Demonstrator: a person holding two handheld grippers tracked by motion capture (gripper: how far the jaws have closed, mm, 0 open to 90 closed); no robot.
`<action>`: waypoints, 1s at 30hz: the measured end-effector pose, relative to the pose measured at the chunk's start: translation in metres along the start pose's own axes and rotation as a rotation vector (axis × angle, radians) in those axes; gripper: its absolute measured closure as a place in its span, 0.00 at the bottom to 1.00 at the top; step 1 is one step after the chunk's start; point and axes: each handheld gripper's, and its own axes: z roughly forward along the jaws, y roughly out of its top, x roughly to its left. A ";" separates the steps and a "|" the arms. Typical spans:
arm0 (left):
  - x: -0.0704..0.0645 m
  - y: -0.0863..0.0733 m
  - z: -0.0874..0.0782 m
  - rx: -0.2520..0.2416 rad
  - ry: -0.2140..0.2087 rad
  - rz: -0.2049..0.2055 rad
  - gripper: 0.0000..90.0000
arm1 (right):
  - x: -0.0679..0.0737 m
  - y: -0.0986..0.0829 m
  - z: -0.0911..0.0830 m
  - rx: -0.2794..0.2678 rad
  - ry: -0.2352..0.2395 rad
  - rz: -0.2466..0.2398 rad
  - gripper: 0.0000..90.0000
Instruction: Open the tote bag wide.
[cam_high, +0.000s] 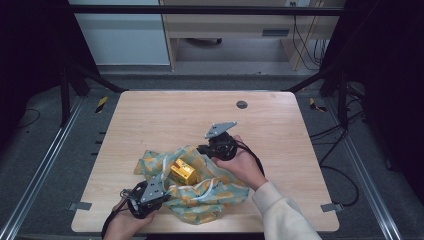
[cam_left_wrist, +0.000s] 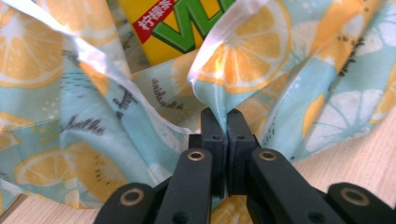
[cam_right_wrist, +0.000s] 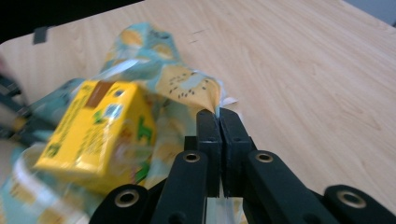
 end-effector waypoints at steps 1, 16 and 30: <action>-0.001 0.000 -0.001 0.002 -0.007 0.004 0.99 | -0.003 0.002 0.002 0.002 -0.008 0.006 0.99; -0.004 -0.009 0.000 0.102 0.014 0.065 0.99 | -0.037 -0.020 0.062 0.137 -0.024 0.107 1.00; 0.002 -0.012 0.001 0.133 0.079 0.073 0.99 | -0.038 -0.032 0.071 0.125 -0.045 0.114 1.00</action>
